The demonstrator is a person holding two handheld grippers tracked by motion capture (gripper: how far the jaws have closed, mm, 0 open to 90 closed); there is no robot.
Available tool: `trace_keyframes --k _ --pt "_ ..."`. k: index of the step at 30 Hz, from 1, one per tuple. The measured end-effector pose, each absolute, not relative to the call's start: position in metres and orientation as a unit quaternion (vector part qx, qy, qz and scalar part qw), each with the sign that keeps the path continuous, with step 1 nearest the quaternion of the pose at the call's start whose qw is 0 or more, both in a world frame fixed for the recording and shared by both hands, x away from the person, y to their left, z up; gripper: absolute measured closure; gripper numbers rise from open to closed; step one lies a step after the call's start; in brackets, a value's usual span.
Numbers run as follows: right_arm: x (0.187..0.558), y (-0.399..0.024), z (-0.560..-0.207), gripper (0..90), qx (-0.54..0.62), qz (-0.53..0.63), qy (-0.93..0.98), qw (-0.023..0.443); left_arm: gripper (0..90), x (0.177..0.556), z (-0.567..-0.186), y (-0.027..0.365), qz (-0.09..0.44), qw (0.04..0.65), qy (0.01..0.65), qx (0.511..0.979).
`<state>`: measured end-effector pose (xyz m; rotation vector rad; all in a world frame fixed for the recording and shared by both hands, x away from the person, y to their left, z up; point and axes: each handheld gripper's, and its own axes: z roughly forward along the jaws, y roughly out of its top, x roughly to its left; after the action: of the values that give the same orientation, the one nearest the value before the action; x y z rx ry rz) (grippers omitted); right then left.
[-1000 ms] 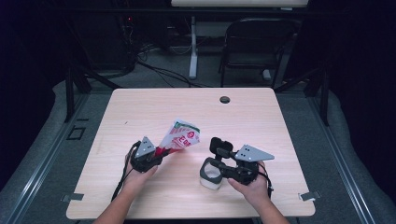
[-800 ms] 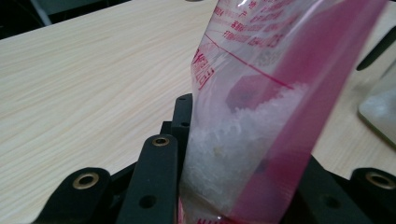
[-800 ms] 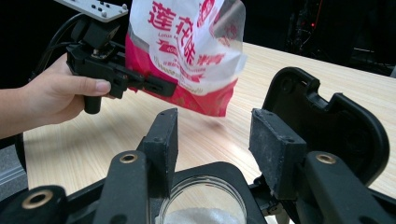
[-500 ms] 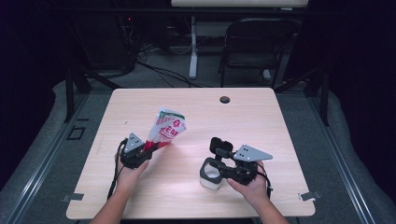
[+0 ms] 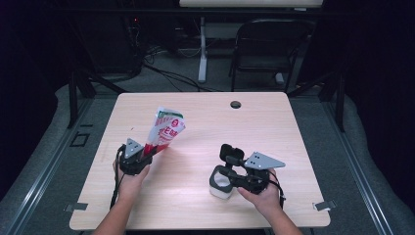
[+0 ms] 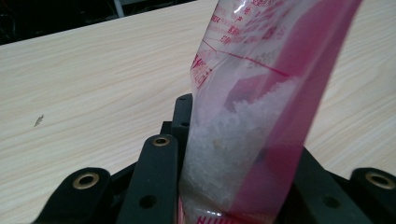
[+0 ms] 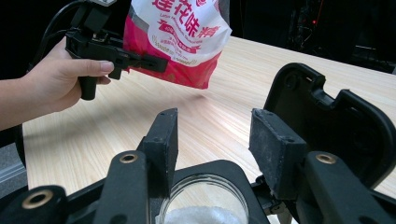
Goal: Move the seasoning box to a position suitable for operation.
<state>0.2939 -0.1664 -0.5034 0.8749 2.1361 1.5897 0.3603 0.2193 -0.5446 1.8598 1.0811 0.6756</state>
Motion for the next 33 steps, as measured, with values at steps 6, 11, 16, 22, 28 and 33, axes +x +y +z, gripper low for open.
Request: trace_keyframes --k 6,11,16,22,28,33 --pt "0.2938 -0.1663 -0.5036 52.5 0.307 0.557 0.753 0.168 73.6 0.3609 -0.5463 0.2205 0.279 0.42 0.441 0.742" --pt "0.294 -0.1669 -0.5043 52.5 0.31 0.561 0.75 0.167 73.6 0.3621 -0.5506 0.2213 0.281 0.407 0.448 0.745" --pt "0.2943 -0.1671 -0.5048 52.5 0.311 0.56 0.749 0.167 73.6 0.3628 -0.5528 0.2231 0.277 0.409 0.456 0.74" --pt "0.2945 -0.1673 -0.505 52.5 0.311 0.562 0.749 0.163 73.1 0.3622 -0.5522 0.2222 0.275 0.41 0.459 0.738" --pt "0.295 -0.1684 -0.5049 52.5 0.313 0.559 0.751 0.161 72.1 0.3612 -0.5514 0.2201 0.276 0.408 0.463 0.737" --pt "0.295 -0.1691 -0.5048 52.5 0.313 0.559 0.751 0.16 69.5 0.3609 -0.5509 0.2193 0.27 0.41 0.466 0.736"
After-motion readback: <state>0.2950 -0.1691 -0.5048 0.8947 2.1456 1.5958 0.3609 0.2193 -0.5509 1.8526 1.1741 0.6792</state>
